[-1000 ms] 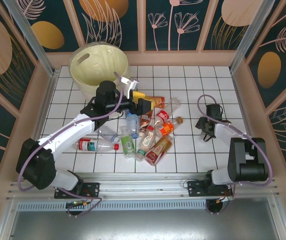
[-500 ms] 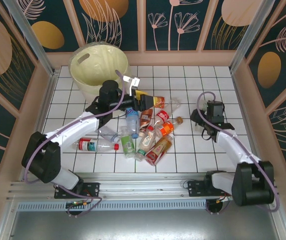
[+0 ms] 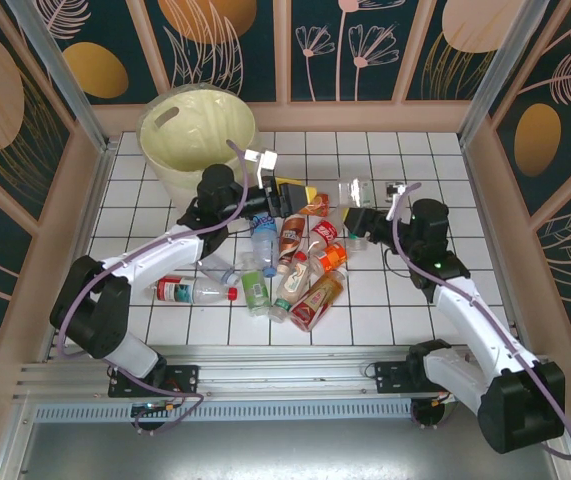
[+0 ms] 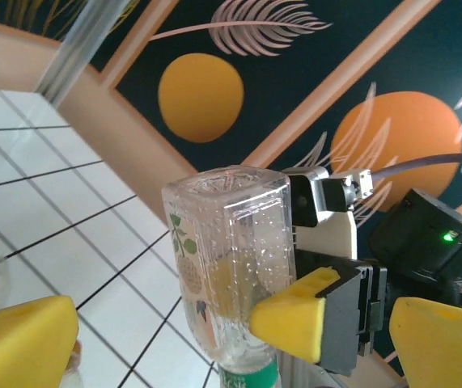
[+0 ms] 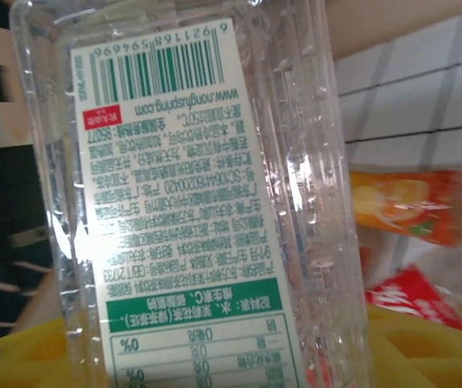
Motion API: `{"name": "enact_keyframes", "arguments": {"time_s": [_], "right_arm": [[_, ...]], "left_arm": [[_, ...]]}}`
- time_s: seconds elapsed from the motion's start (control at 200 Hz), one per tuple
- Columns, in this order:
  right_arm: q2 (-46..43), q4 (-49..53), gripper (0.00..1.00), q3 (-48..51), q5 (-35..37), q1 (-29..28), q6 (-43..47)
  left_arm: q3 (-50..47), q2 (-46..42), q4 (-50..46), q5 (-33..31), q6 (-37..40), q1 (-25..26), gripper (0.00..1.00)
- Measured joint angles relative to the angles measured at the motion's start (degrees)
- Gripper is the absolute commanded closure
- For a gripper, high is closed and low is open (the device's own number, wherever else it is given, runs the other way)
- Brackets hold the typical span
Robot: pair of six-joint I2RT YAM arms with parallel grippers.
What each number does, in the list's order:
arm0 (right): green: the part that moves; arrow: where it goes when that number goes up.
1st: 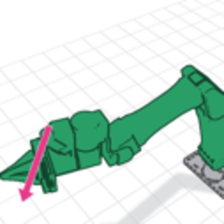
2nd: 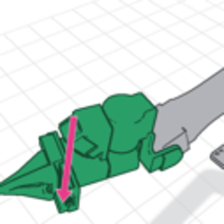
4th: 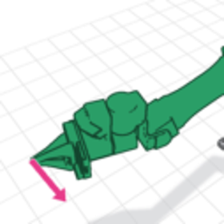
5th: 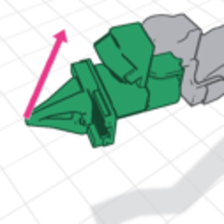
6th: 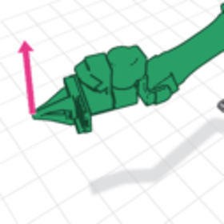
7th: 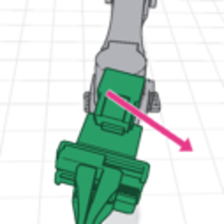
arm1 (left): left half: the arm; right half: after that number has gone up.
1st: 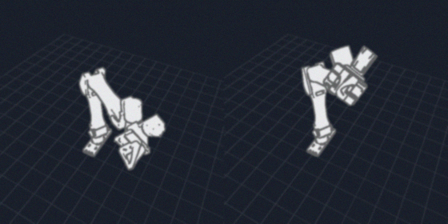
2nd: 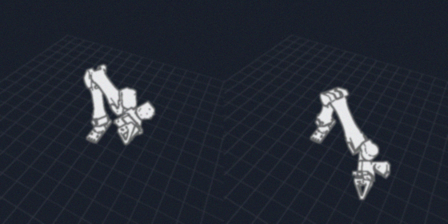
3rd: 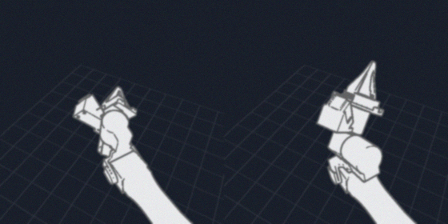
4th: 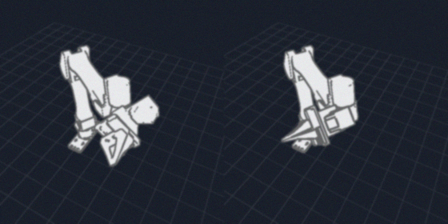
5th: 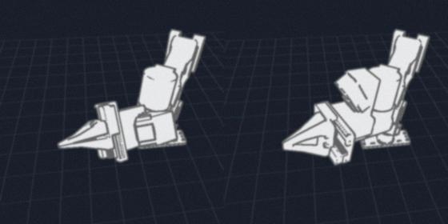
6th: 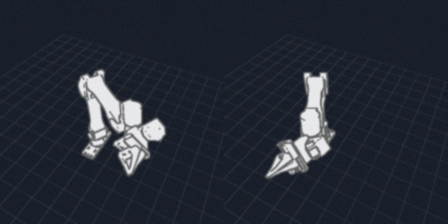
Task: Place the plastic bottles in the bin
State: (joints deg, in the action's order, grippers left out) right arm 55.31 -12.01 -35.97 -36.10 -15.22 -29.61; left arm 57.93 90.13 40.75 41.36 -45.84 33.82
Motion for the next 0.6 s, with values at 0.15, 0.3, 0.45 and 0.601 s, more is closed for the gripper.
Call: {"name": "enact_keyframes", "arguments": {"time_s": [0.15, 0.3, 0.45, 0.601], "right_arm": [[0.3, -7.8, 0.39, 0.4, -6.9, -1.4, -5.6], [2.1, -15.5, 0.4, 0.4, -11.7, -3.2, -10.6], [4.2, -21.3, 0.4, 0.4, -14.7, -4.6, -15.0], [5.8, -24.9, 0.4, 0.2, -16.3, -6.4, -17.3]], "left_arm": [[-1.0, 0.4, 7.1, 2.9, -2.7, 0.1, 0.01], [-1.0, 0.8, 12.3, 5.6, -4.3, 0.6, 0.01], [-1.0, 1.3, 17.0, 8.0, -6.6, 1.1, 0.01], [-0.9, 1.5, 19.0, 9.9, -7.5, 1.6, 0.04]]}}
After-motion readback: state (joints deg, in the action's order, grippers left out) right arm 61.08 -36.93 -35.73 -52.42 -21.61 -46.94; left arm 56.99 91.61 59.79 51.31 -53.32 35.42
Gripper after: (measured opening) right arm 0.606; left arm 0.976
